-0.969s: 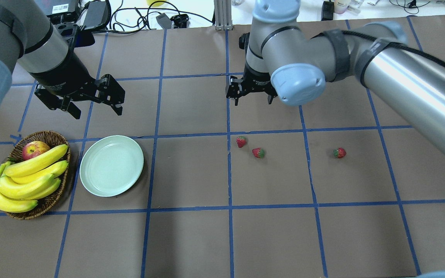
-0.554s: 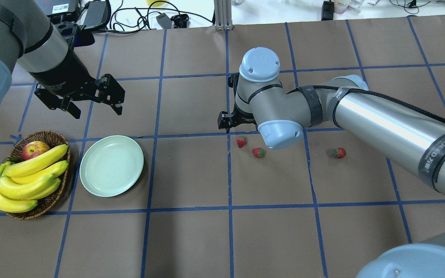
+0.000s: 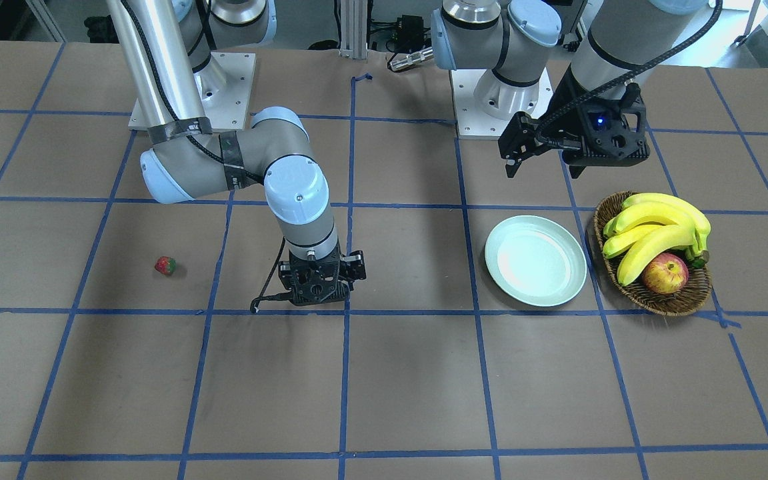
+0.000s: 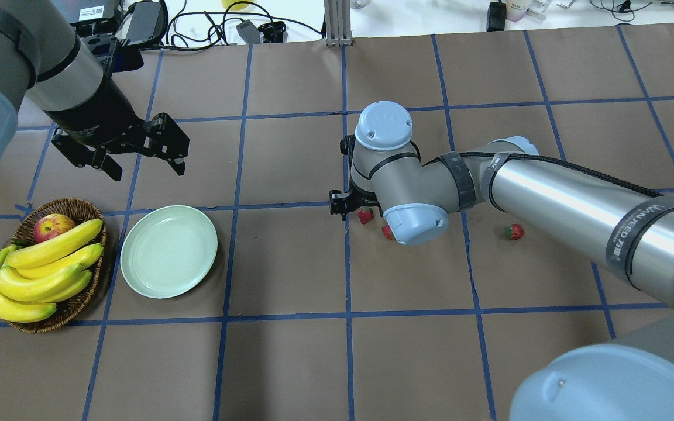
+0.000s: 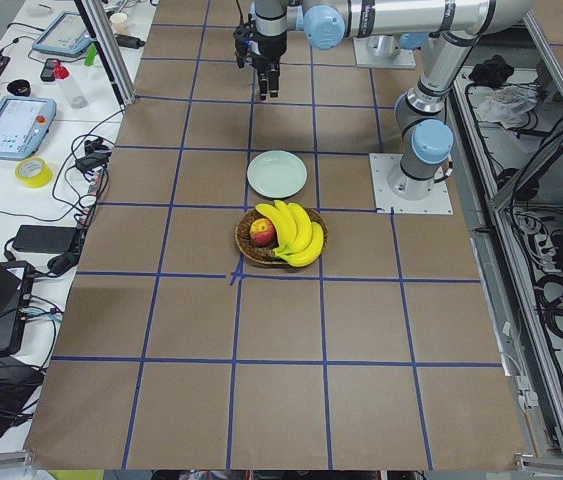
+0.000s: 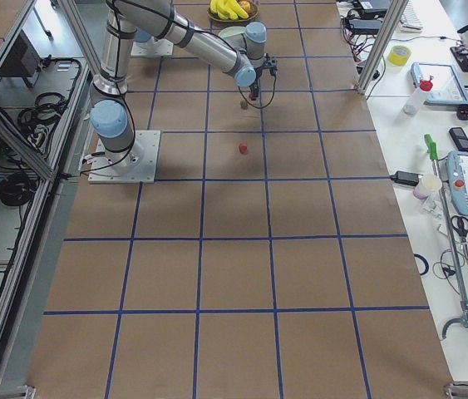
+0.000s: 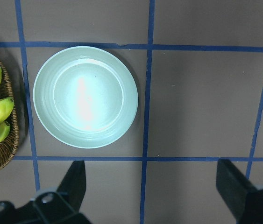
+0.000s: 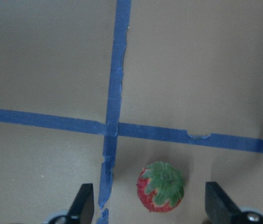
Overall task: Collect all strawberries into plate
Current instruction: 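Grasp the red strawberry with the right gripper and lift it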
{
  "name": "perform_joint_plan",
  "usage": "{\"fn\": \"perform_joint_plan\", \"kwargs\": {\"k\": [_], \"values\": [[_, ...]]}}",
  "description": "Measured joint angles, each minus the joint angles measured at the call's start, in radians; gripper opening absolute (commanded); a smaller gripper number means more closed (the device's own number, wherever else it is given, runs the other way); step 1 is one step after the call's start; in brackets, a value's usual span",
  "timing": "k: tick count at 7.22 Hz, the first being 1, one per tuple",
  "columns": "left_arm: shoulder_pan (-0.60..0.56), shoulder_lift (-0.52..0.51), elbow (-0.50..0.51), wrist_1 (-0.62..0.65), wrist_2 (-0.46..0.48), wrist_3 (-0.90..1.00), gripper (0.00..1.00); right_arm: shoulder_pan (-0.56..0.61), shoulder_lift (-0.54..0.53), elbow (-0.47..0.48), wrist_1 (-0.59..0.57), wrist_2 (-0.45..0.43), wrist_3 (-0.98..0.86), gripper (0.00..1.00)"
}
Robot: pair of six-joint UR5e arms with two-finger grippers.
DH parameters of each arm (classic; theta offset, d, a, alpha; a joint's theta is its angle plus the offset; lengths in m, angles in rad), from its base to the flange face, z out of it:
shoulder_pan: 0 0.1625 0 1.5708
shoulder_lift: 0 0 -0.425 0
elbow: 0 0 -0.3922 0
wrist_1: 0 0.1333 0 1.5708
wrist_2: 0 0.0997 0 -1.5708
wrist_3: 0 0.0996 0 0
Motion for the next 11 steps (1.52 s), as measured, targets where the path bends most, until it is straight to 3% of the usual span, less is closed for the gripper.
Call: {"fn": "perform_joint_plan", "kwargs": {"k": [3, 6, 9, 11], "values": [[0.0, 0.0, 0.0, 0.0, 0.0, 0.0, 1.0, 0.001, 0.0, 0.002, -0.001, 0.002, -0.006, 0.16], [0.0, -0.003, 0.001, 0.001, -0.001, 0.0, 1.0, 0.001, -0.013, -0.017, -0.002, 0.003, 0.021, 0.16], [0.0, -0.004, 0.001, 0.003, -0.002, 0.0, 1.0, 0.061, -0.009, -0.046, -0.03, 0.112, 0.226, 0.16], [-0.001, -0.006, 0.0, 0.004, -0.003, 0.0, 1.0, 0.134, 0.032, -0.086, -0.068, 0.131, 0.372, 0.2]]}}
